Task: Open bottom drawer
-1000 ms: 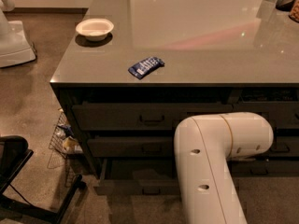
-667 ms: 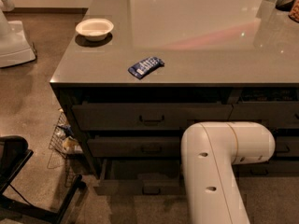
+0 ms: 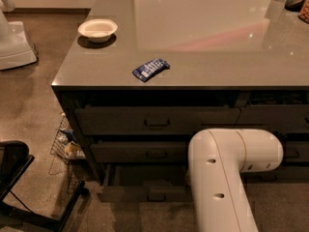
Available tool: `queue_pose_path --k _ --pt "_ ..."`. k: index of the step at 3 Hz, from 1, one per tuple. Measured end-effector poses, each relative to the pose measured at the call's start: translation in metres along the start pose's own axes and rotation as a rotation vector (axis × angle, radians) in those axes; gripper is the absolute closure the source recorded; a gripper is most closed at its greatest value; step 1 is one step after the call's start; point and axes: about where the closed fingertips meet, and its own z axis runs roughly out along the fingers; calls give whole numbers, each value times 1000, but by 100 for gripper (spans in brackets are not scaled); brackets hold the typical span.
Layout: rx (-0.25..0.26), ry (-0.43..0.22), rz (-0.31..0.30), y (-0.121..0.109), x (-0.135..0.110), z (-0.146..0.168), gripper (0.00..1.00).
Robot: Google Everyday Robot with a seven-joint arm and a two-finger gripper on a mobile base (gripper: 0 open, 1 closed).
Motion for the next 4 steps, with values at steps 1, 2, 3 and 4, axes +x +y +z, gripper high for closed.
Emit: queue_pose_path --k 1,2,3,4 --pt "-73 -10 49 32 4 20 100" --pt "-109 24 75 41 5 15 100" --pt "-200 104 89 84 14 -14 100" --pt "-276 160 102 123 20 -57 100"
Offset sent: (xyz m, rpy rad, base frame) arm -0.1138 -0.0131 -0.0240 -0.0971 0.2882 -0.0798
